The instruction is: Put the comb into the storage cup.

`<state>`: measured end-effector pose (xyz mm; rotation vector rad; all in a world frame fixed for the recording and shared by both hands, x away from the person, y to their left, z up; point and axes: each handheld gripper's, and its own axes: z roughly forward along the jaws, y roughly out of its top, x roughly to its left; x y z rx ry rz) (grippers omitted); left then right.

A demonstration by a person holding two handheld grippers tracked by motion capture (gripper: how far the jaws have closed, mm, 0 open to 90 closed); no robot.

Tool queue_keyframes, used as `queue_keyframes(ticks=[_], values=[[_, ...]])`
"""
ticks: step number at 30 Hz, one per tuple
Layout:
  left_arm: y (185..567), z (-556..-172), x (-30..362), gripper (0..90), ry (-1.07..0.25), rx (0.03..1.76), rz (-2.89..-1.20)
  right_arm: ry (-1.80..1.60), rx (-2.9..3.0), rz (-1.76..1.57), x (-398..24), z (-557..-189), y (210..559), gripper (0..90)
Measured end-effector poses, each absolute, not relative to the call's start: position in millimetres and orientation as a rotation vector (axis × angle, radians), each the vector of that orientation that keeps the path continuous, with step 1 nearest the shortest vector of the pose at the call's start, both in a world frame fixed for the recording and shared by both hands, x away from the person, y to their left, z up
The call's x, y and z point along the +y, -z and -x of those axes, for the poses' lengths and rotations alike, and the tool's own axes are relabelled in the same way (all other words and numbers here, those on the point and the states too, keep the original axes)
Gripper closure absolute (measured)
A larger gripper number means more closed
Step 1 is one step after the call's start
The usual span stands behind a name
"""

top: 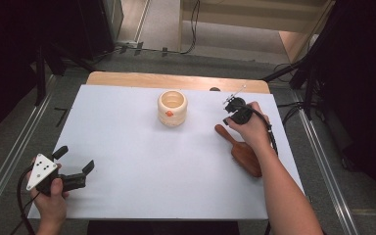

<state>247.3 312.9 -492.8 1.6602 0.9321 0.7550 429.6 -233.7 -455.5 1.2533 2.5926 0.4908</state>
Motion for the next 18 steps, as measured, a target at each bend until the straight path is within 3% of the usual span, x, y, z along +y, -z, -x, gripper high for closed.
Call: queue_keyframes(ticks=[18], values=[[493, -247, 312, 0.0, -0.759, 0.925, -1.668, -0.439, 2.632, -1.313, -236, -434, 479, 87.9]])
